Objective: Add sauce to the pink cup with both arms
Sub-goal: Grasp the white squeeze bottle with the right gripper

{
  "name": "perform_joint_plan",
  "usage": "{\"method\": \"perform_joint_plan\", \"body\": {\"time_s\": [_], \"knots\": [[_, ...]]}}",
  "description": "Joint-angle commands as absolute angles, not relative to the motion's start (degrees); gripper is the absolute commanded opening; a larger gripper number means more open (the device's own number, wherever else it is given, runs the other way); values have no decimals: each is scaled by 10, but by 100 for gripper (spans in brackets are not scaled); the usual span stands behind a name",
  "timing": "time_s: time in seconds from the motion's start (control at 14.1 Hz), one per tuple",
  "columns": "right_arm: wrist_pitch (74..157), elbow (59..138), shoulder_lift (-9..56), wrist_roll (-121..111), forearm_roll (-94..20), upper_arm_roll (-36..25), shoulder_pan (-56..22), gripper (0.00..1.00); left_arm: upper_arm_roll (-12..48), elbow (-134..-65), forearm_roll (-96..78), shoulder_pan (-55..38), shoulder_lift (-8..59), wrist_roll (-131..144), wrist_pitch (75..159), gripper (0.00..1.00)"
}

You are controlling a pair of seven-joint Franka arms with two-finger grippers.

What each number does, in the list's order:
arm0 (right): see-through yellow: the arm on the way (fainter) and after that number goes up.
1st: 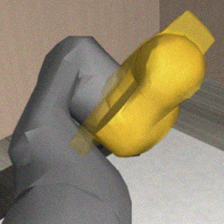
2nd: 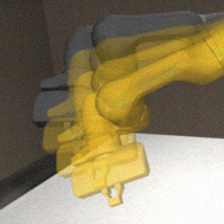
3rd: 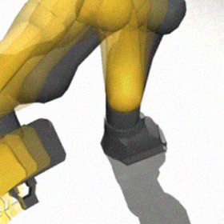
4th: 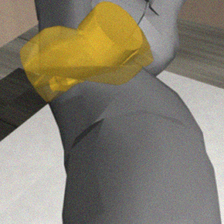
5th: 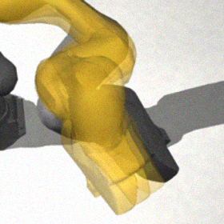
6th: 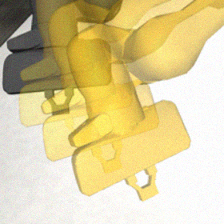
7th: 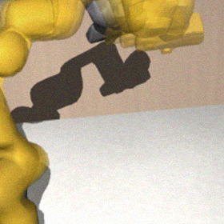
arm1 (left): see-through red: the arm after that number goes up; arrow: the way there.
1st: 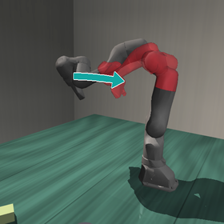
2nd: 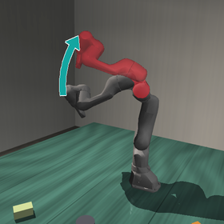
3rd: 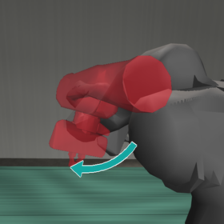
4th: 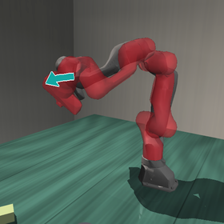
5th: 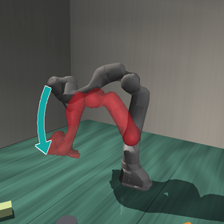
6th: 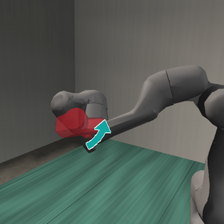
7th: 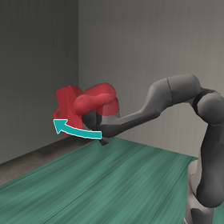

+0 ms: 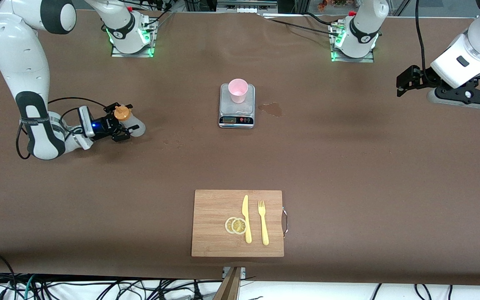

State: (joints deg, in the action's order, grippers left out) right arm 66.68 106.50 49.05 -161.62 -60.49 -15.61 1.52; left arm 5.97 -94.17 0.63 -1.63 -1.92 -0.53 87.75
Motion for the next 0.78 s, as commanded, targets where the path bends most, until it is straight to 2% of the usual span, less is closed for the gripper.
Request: {"method": "perform_joint_plan", "body": {"time_s": [0.0,0.21,0.28,0.43,0.57,0.64,0.71], "knots": [[654,1081,501,-1773,-608,-155,16,100,60,-936,1,-18,-24,-10,868,100],[655,1080,504,-1773,-608,-149,16,98,60,-936,1,-21,-25,-9,866,100],[655,1079,504,-1773,-607,-149,16,90,60,-936,1,-22,-25,-9,864,100],[656,1077,505,-1773,-606,-149,17,63,60,-935,1,-22,-25,-10,865,100],[658,1074,505,-1771,-606,-149,18,42,63,-934,1,-23,-25,-9,866,100],[660,1071,505,-1767,-605,-149,18,32,64,-934,1,-23,-25,-9,866,100],[661,1067,505,-1762,-602,-150,18,26,64,-934,1,-23,-25,-9,866,100]]}}
